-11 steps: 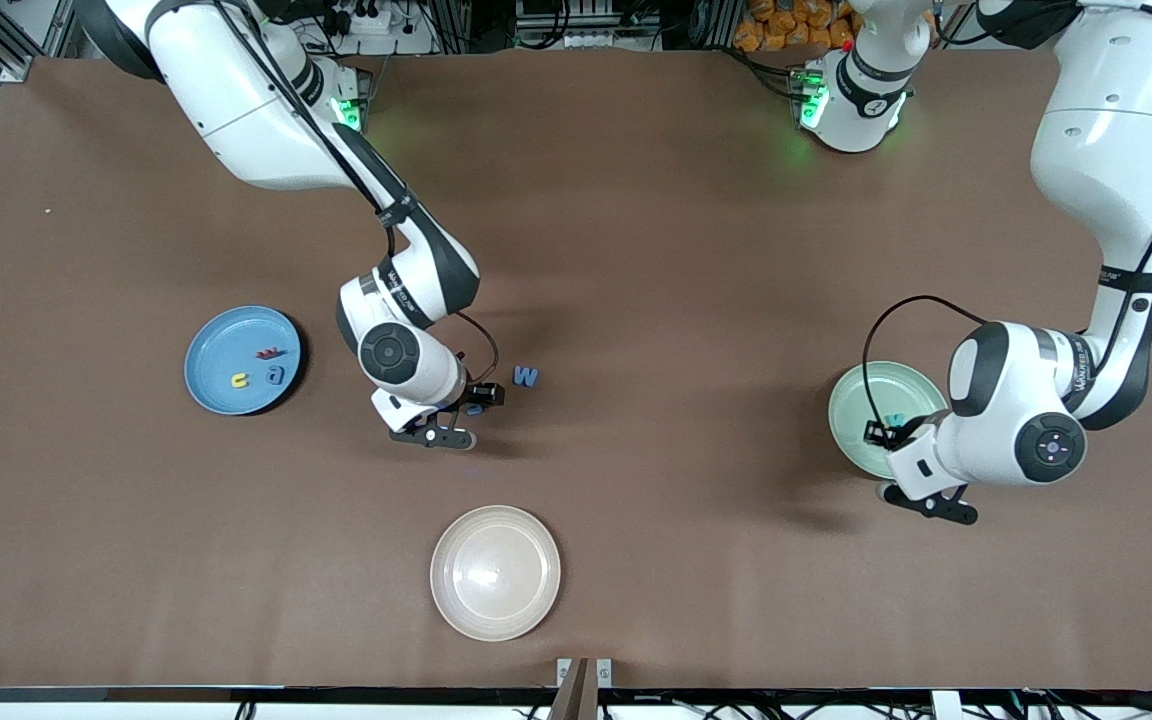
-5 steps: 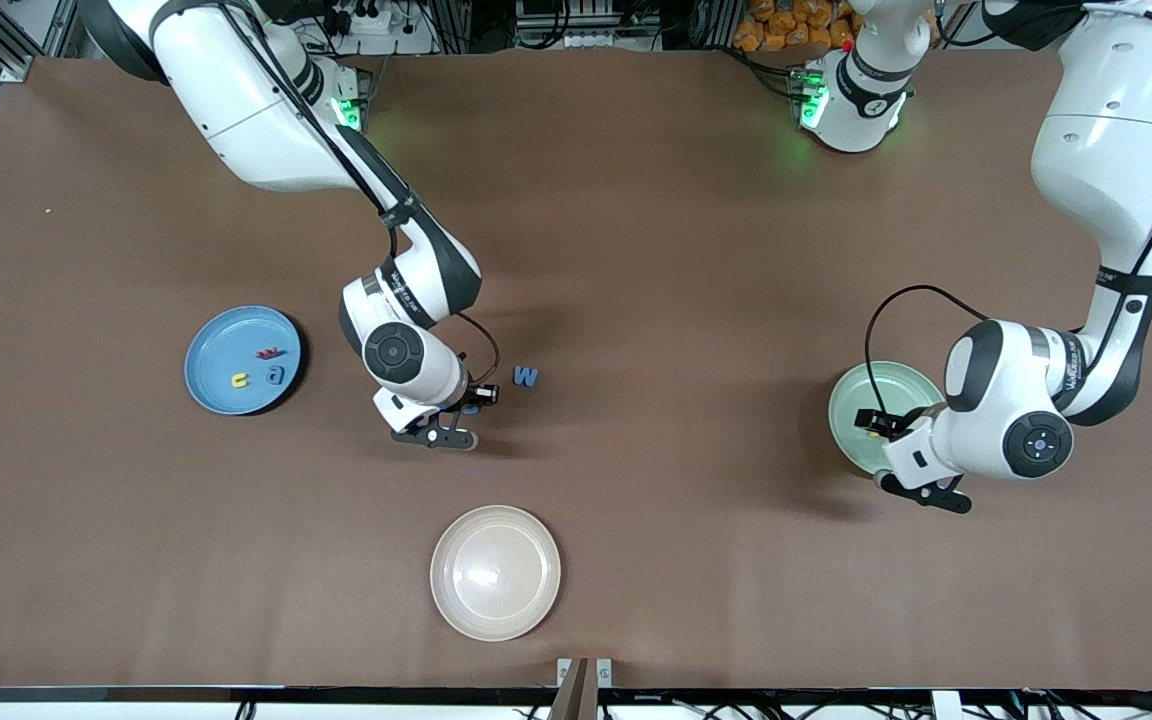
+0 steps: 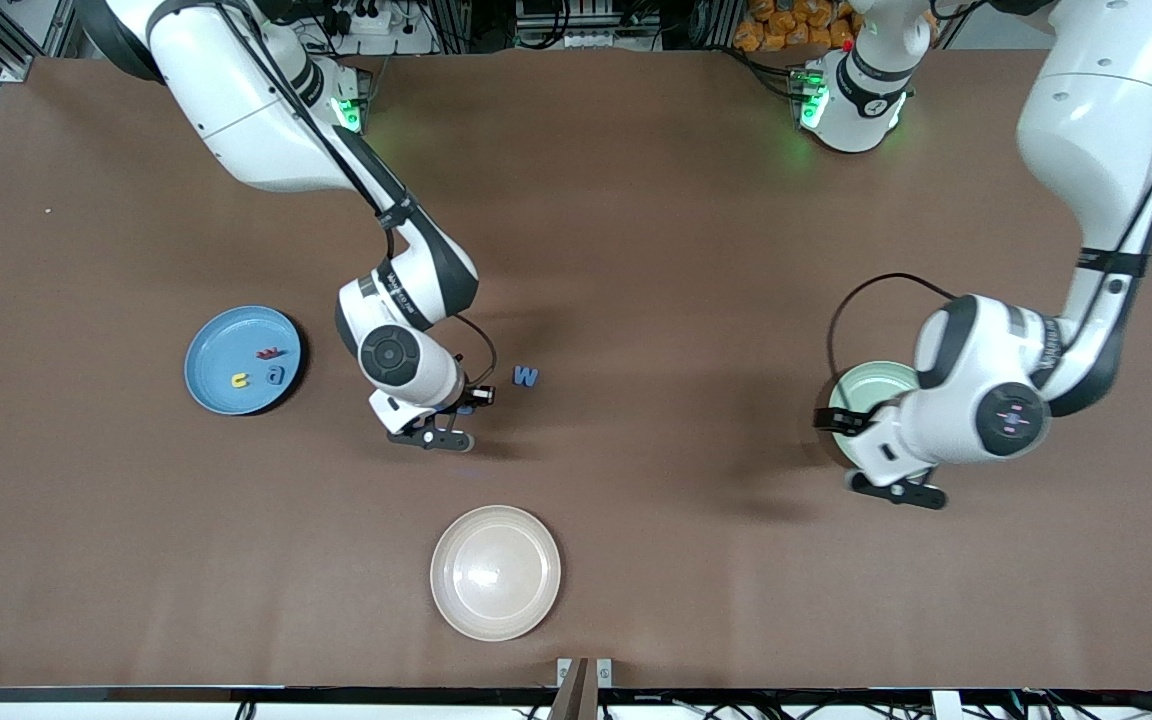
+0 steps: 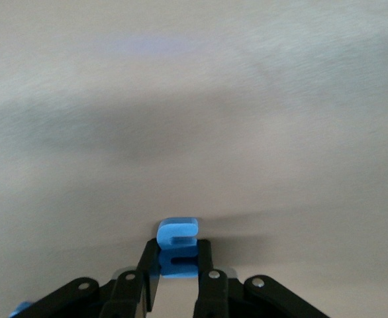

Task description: Sort upper and lower case letters into plates

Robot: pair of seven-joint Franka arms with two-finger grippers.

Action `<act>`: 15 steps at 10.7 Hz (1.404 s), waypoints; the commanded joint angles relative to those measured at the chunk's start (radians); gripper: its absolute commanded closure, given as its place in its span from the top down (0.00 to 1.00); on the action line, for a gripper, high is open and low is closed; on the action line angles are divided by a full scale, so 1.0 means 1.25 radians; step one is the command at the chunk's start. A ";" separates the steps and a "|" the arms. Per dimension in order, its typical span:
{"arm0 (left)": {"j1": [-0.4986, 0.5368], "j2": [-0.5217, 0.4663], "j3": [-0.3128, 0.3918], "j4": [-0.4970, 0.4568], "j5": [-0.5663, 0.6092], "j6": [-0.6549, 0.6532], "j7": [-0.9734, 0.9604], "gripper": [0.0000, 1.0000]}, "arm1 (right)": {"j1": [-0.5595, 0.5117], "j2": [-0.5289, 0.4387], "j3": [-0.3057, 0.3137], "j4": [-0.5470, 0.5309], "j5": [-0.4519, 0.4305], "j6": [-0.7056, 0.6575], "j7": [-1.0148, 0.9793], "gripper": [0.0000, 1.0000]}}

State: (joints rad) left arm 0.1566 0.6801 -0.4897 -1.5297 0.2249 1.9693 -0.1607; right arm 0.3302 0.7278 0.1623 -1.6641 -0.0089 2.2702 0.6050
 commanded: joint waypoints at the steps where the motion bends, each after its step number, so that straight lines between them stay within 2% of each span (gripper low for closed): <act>1: -0.042 -0.013 -0.045 -0.022 -0.011 0.000 -0.094 1.00 | -0.070 -0.021 0.011 0.003 -0.003 -0.094 -0.073 0.10; 3: -0.152 -0.012 -0.045 -0.014 -0.001 0.011 -0.234 1.00 | -0.151 -0.051 0.030 0.001 0.003 -0.186 -0.219 0.11; 5: -0.250 0.007 -0.044 0.014 -0.004 0.036 -0.326 1.00 | -0.231 -0.101 0.028 0.000 0.006 -0.334 -0.383 0.11; 7: -0.342 0.037 -0.028 0.043 -0.004 0.103 -0.411 1.00 | -0.329 -0.118 0.025 -0.005 0.005 -0.434 -0.552 0.12; 9: -0.415 0.059 -0.006 0.059 -0.006 0.188 -0.486 1.00 | -0.421 -0.116 0.022 -0.041 -0.005 -0.442 -0.748 0.13; 10: -0.457 0.094 0.011 0.093 -0.006 0.201 -0.509 1.00 | -0.464 -0.105 0.021 -0.054 -0.011 -0.425 -0.852 0.13; 12: -0.575 0.156 0.109 0.194 -0.008 0.211 -0.555 1.00 | -0.485 -0.105 0.021 -0.106 -0.035 -0.382 -0.917 0.13; 13: -0.633 0.171 0.162 0.221 -0.013 0.211 -0.568 1.00 | -0.490 -0.105 0.022 -0.107 -0.036 -0.380 -0.917 0.21; 14: -0.671 0.182 0.194 0.231 -0.013 0.215 -0.573 1.00 | -0.491 -0.104 0.021 -0.107 -0.036 -0.382 -0.917 0.47; 15: -0.686 0.204 0.206 0.249 -0.013 0.237 -0.589 1.00 | -0.489 -0.105 0.022 -0.107 -0.035 -0.384 -0.912 0.99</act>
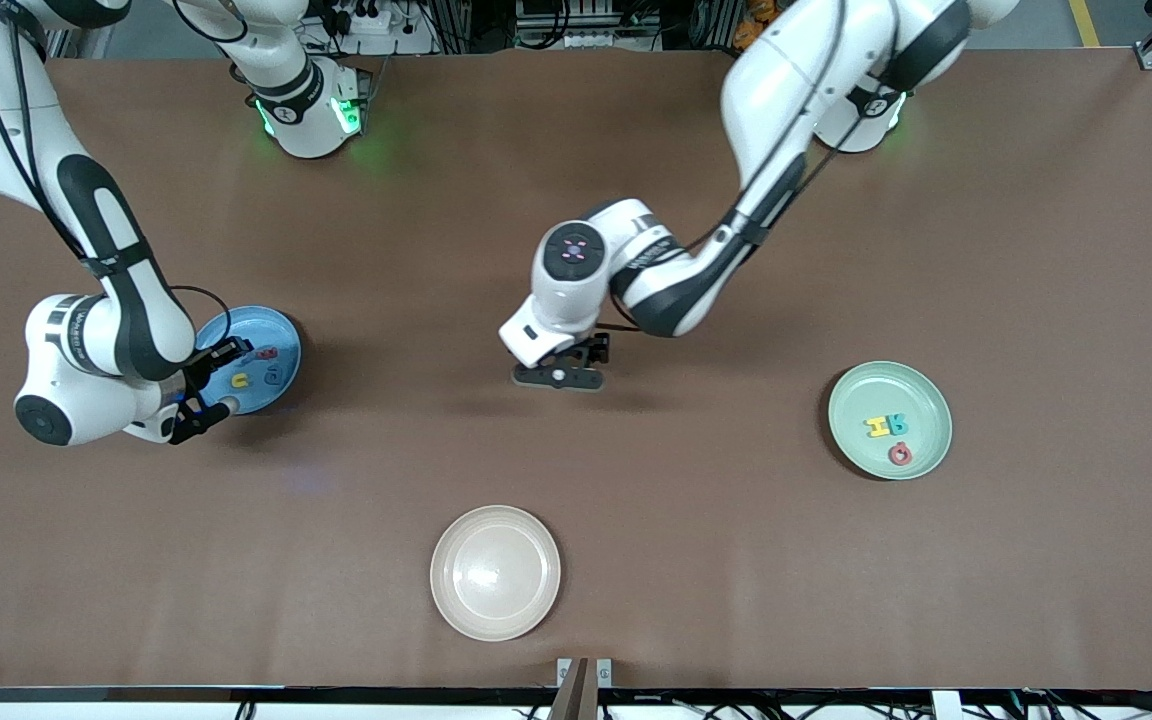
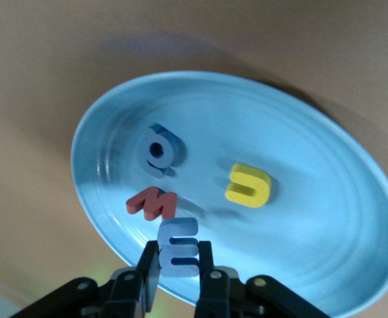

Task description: Sort upper and lower case letters into plates

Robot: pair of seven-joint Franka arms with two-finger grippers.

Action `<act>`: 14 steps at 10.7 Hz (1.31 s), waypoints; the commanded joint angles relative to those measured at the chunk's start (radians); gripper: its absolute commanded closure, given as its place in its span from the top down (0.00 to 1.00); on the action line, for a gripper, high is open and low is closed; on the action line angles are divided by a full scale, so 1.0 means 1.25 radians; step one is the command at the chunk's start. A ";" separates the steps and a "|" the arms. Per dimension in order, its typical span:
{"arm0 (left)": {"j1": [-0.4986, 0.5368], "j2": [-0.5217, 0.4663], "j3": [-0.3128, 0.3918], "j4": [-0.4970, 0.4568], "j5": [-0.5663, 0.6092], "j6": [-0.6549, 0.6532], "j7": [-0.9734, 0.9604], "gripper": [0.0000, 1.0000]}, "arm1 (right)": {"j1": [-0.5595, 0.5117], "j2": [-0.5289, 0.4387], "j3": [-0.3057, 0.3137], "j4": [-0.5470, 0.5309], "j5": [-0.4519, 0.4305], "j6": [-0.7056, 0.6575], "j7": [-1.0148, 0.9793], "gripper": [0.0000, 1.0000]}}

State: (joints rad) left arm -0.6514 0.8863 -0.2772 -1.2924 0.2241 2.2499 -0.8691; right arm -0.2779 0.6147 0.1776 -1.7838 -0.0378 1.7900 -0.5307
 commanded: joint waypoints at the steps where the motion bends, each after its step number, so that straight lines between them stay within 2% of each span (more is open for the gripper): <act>1: -0.049 0.065 0.039 0.081 -0.012 0.036 -0.048 1.00 | -0.002 -0.016 0.010 -0.010 -0.011 -0.001 -0.003 1.00; 3: -0.067 0.084 0.045 0.095 -0.012 0.036 -0.050 1.00 | 0.000 -0.025 0.014 0.006 -0.005 -0.027 -0.003 1.00; 5: -0.115 0.097 0.120 0.111 -0.012 0.037 0.011 1.00 | 0.004 -0.035 0.016 0.099 0.013 -0.138 0.005 1.00; 6: -0.130 0.109 0.138 0.120 -0.012 0.037 0.024 1.00 | 0.017 -0.039 0.017 0.155 0.017 -0.181 0.025 1.00; 8: -0.130 0.121 0.131 0.137 -0.025 0.037 0.028 1.00 | 0.049 -0.066 0.017 0.222 0.017 -0.257 0.162 1.00; 11: -0.132 0.138 0.132 0.160 -0.047 0.038 0.028 1.00 | 0.107 -0.176 0.024 0.222 0.030 -0.276 0.347 1.00; 12: -0.132 0.146 0.132 0.169 -0.047 0.040 0.028 1.00 | 0.115 -0.210 0.026 0.222 0.053 -0.277 0.385 1.00; 14: -0.132 0.161 0.133 0.180 -0.047 0.045 0.028 1.00 | 0.134 -0.265 0.035 0.222 0.056 -0.278 0.416 1.00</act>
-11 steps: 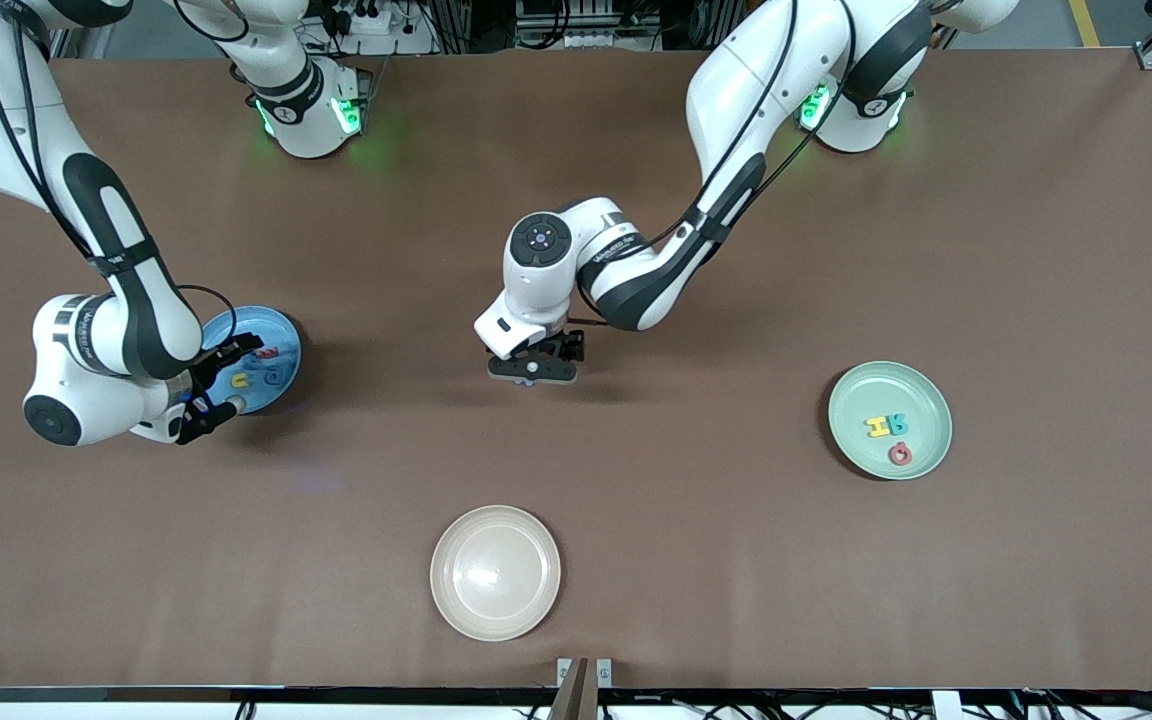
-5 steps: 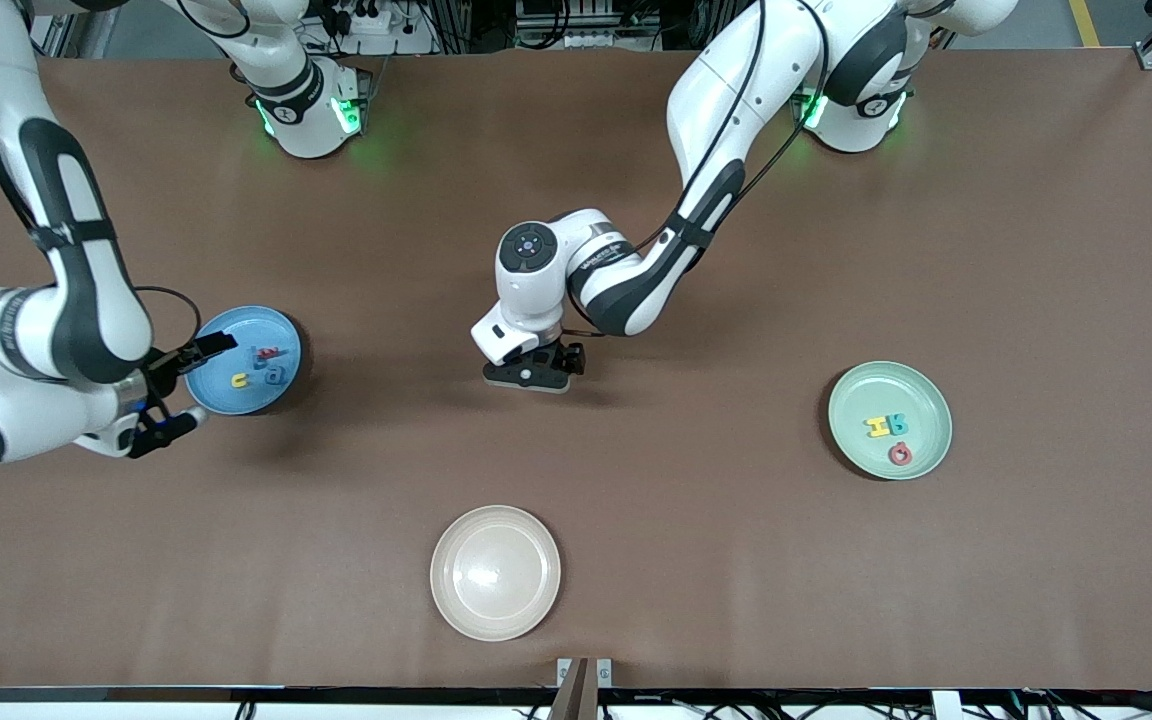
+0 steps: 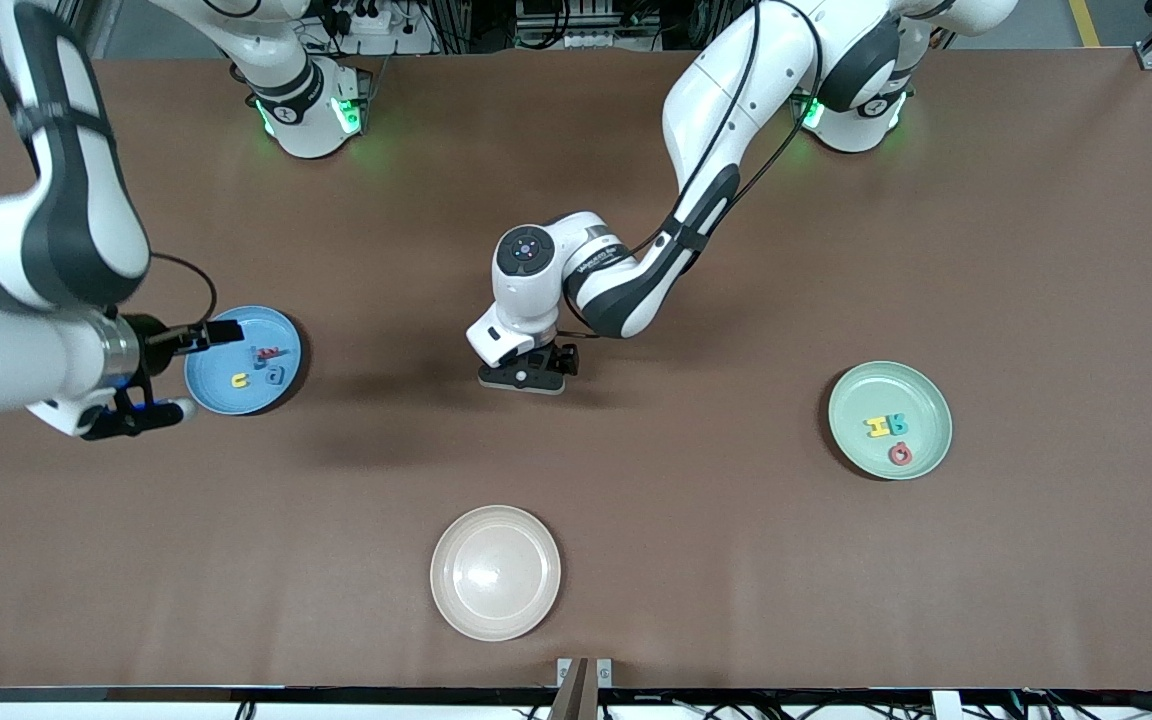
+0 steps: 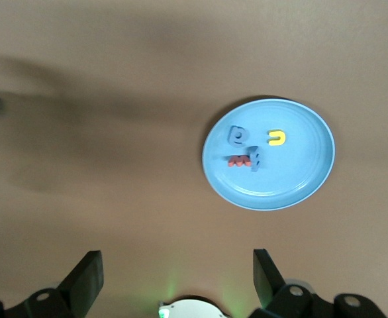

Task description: Sort upper and lower case letters into plates

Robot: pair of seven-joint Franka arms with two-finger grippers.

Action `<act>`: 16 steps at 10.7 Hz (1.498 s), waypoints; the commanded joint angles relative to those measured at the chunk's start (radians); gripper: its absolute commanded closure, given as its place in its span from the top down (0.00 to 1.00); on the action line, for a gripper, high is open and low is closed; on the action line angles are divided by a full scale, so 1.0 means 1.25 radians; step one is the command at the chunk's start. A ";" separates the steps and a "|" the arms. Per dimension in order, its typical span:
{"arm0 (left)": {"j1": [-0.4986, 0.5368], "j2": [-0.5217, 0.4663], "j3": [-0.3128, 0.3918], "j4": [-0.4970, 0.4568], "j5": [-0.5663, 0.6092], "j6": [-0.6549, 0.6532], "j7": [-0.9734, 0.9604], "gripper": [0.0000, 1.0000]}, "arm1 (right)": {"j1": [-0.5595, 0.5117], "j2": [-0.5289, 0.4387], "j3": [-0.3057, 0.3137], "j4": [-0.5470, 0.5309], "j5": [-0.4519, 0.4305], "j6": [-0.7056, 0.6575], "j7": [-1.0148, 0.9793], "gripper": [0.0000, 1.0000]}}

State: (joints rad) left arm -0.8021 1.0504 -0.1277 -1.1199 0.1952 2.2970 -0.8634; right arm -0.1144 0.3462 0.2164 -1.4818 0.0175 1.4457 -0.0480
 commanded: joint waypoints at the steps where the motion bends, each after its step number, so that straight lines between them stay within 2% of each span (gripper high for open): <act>1: -0.012 0.031 0.014 0.044 -0.024 0.007 0.023 1.00 | 0.012 -0.072 0.005 -0.020 0.012 -0.003 0.048 1.00; 7: -0.014 0.036 0.014 0.045 -0.024 0.008 0.024 1.00 | 0.018 -0.150 -0.001 -0.021 0.001 0.002 0.080 1.00; 8: -0.015 0.036 0.016 0.045 -0.024 0.008 0.024 0.95 | 0.021 -0.157 -0.001 -0.025 0.002 0.006 0.112 1.00; 9: -0.019 0.042 0.015 0.045 -0.024 0.007 0.024 0.83 | 0.022 -0.154 -0.002 -0.025 0.002 0.013 0.113 1.00; 10: -0.021 0.042 0.015 0.045 -0.024 0.007 0.024 0.77 | 0.023 -0.162 -0.006 -0.049 0.001 0.030 0.113 1.00; 11: -0.021 0.042 0.014 0.045 -0.024 0.007 0.023 0.63 | 0.029 -0.166 -0.021 -0.059 0.001 0.040 0.116 1.00; 13: -0.021 0.042 0.014 0.045 -0.025 0.006 0.023 0.48 | 0.100 -0.168 -0.103 -0.058 0.014 0.053 0.107 1.00; 16: -0.022 0.043 0.014 0.045 -0.025 0.006 0.022 0.43 | 0.172 -0.217 -0.178 -0.059 0.014 0.052 0.106 1.00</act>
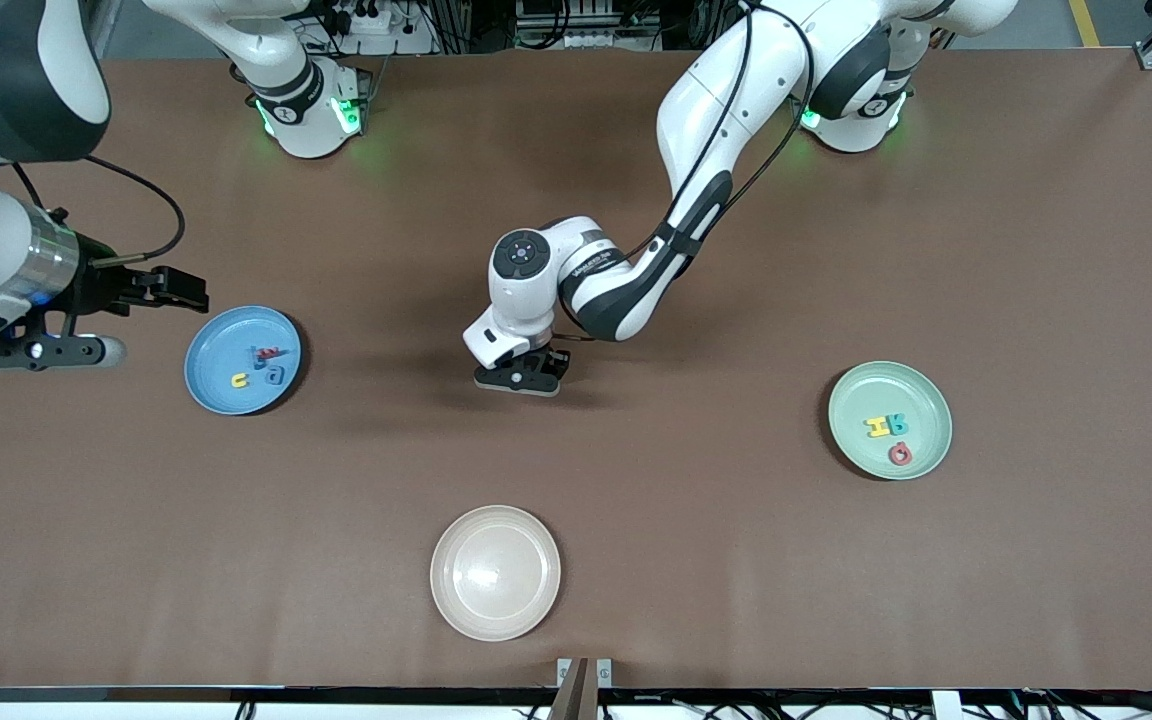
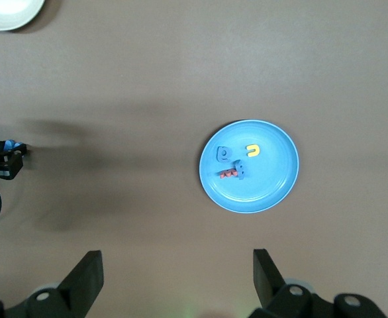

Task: Sort upper and lower case letters into plates
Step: 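Grasp the blue M with the left gripper while the right gripper withdraws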

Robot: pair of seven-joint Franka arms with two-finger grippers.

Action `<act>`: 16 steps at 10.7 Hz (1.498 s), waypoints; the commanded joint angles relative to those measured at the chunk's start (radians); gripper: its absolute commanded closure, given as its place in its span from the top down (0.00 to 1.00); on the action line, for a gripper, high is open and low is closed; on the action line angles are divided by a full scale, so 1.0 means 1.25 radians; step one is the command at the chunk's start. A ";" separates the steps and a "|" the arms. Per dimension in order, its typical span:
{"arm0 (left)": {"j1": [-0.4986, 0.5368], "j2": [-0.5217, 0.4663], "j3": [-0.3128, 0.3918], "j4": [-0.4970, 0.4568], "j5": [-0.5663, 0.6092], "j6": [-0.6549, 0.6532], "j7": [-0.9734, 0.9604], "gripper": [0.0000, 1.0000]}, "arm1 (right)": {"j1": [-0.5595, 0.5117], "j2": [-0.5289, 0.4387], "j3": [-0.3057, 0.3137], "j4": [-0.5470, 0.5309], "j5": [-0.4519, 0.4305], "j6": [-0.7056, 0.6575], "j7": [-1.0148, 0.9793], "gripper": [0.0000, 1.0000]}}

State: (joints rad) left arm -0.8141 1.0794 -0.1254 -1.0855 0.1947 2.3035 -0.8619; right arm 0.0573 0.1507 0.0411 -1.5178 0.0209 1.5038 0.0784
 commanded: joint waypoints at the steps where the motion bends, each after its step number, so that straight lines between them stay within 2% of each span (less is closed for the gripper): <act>1: -0.013 0.021 0.012 0.018 -0.024 0.000 0.021 0.41 | 0.034 -0.077 -0.039 -0.037 0.012 0.003 0.006 1.00; 3: -0.013 0.018 0.012 0.018 -0.027 -0.003 0.018 0.27 | 0.035 -0.119 -0.048 -0.078 0.013 0.014 -0.021 1.00; 4: -0.013 0.014 0.012 0.018 -0.044 -0.007 0.018 0.16 | 0.042 -0.140 -0.060 -0.107 0.015 0.023 -0.062 1.00; 6: -0.011 0.009 0.012 0.018 -0.054 -0.017 0.019 0.13 | 0.062 -0.167 -0.106 -0.167 0.029 0.094 -0.098 1.00; 8: -0.005 -0.013 0.010 0.017 -0.071 -0.053 0.022 0.05 | 0.055 -0.162 -0.106 -0.165 0.030 0.099 -0.095 1.00; 10: 0.019 -0.046 0.011 0.014 -0.081 -0.082 0.026 0.04 | 0.052 -0.160 -0.106 -0.157 0.029 0.099 -0.095 1.00; 11: 0.037 -0.066 0.010 0.011 -0.085 -0.108 0.039 0.01 | 0.049 -0.160 -0.108 -0.157 0.029 0.092 -0.093 1.00; 13: 0.088 -0.117 0.014 0.007 -0.132 -0.188 0.107 0.00 | 0.036 -0.154 -0.108 -0.152 0.030 0.099 -0.097 1.00; 16: 0.220 -0.170 0.016 -0.022 -0.139 -0.306 0.195 0.00 | 0.034 -0.127 -0.108 -0.101 0.025 0.098 -0.093 1.00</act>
State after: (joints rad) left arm -0.6201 0.9206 -0.1040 -1.0543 0.0536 1.9703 -0.6907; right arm 0.1058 -0.0195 -0.0910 -1.6770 0.0423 1.6335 -0.0317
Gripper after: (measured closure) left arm 0.586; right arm 0.000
